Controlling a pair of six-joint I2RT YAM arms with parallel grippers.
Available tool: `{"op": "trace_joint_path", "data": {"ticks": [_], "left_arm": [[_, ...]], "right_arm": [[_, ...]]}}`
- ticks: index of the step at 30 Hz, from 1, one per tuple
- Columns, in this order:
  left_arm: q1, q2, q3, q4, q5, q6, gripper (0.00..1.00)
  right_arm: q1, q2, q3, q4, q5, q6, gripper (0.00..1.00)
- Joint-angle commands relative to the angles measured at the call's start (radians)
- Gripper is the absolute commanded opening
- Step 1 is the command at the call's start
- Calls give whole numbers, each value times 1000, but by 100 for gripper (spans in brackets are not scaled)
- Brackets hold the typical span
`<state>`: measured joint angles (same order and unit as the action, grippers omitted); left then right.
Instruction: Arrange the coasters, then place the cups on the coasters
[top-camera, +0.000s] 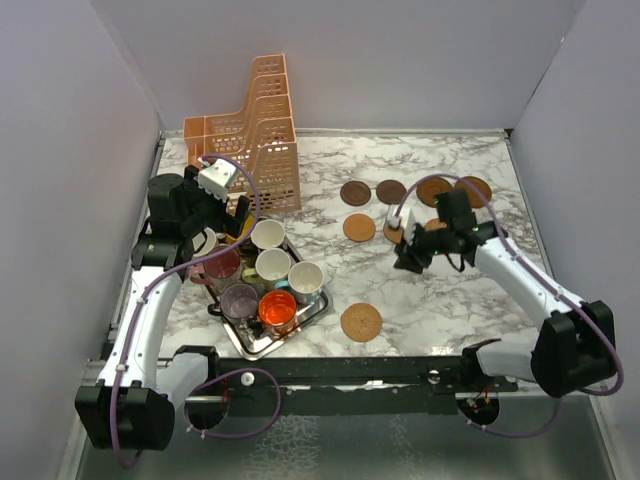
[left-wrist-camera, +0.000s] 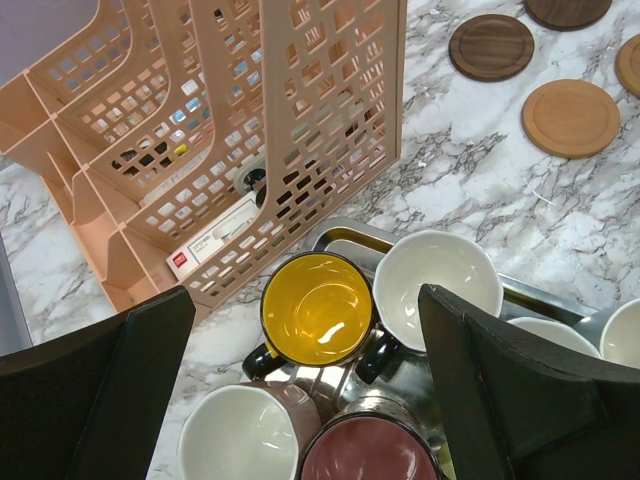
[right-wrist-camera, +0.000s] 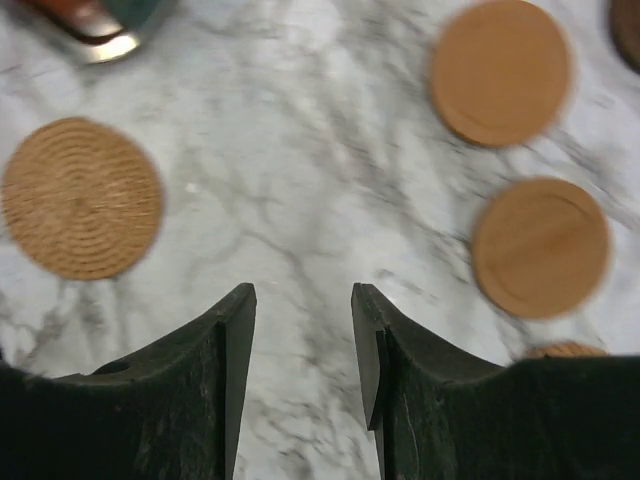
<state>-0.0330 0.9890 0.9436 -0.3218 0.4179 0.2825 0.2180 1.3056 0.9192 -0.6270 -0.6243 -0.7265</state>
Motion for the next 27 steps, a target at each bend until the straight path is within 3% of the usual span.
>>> {"op": "trace_joint_path", "data": {"ticks": [1,6,15,27], "left_arm": [[2,11,27,30,-32,3,99],[2,3,1,56,-54,7,99],[2,-8,-15,58,-52,14,99],[2,-21,-12,52,-35,12,99]], "right_arm": [[242,-93,-126,-39,28,-80,45],[439,-94,-226,55,116,-41,45],[707,84,-230,184,324,67,42],[711,130,-259,117,380,25,36]]}}
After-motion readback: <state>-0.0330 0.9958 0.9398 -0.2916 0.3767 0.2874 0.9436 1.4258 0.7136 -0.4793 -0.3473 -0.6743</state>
